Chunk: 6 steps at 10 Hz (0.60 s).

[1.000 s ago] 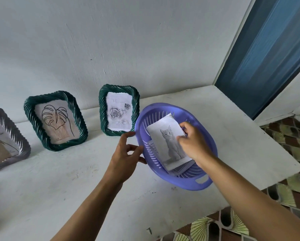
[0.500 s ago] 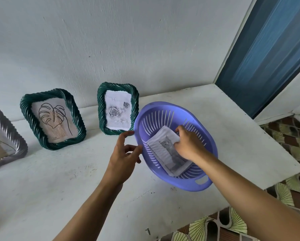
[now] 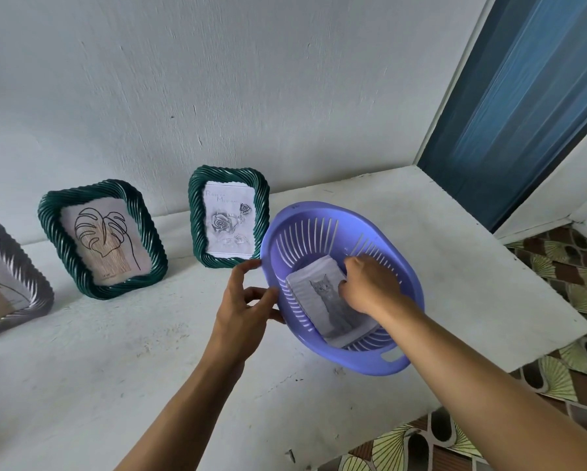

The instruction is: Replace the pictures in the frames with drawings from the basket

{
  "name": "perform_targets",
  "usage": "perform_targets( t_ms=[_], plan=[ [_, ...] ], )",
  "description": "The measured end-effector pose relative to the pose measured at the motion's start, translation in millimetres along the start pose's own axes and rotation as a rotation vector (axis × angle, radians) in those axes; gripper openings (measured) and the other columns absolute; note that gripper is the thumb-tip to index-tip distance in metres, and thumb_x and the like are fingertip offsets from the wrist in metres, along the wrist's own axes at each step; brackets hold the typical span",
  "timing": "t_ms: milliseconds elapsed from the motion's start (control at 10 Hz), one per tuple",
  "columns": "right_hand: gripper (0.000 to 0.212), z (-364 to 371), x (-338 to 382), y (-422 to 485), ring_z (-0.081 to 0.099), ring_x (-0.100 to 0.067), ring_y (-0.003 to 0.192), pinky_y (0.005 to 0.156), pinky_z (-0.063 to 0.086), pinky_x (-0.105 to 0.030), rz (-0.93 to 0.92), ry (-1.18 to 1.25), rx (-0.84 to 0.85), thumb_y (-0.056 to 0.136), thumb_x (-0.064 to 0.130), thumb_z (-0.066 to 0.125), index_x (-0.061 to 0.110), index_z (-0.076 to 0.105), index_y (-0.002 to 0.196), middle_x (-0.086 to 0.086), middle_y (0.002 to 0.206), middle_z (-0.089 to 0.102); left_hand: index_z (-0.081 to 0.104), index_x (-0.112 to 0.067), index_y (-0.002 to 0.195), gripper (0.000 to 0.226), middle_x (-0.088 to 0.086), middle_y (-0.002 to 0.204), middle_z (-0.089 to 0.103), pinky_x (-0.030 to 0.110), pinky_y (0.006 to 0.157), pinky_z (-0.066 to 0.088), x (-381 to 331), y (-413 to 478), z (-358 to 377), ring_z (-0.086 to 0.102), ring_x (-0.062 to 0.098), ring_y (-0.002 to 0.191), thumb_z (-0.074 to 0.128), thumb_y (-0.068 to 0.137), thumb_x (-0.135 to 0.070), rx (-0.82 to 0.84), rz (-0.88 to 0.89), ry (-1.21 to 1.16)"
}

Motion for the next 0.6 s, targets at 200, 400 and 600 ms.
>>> perform_targets(
  t_ms=[200, 400, 600],
  plan=[
    [0.016, -12.0, -10.2, 3.1, 0.062, -0.034, 0.099, 0.071, 0.047, -0.035, -0.042, -0.006, -0.112, 0.095, 0.019, 0.055, 0.008, 0.059, 0.106, -0.012, 0.112, 0.06, 0.046, -0.033, 0.13, 0.033, 0.005, 0.102, 0.073, 0.019, 0.065, 0.045, -6.3, -3.5, 12.4, 0.075, 0.017, 0.073, 0.057, 0.101, -0.021, 0.003, -0.03, -0.054],
    [0.019, -42.6, -17.5, -5.9, 0.065, -0.024, 0.093, 0.073, 0.055, -0.036, -0.144, 0.215, -0.278, 0.093, 0.024, 0.061, 0.015, 0.067, 0.108, -0.004, 0.105, 0.069, 0.047, -0.028, 0.13, 0.034, 0.006, 0.103, 0.07, 0.011, 0.053, 0.049, -17.8, 11.3, 26.4, 0.074, 0.014, 0.066, 0.058, 0.101, -0.016, 0.018, 0.004, -0.046],
    [0.008, -45.5, -0.8, -33.6, 0.064, -0.007, 0.072, 0.073, 0.054, -0.029, -0.221, 0.654, -0.348, 0.091, 0.015, 0.064, 0.019, 0.071, 0.09, 0.009, 0.081, 0.071, 0.049, -0.025, 0.136, 0.038, 0.016, 0.11, 0.069, 0.018, 0.058, 0.055, -20.0, 12.7, 25.4, 0.075, 0.023, 0.074, 0.057, 0.101, -0.014, 0.094, -0.014, -0.059]
  ],
)
Point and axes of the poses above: each hand's wrist, its own y-axis towards the middle knuckle, its own z-axis out of the palm, x = y × z, the point moved 7 cm from there along y, towards the middle knuckle
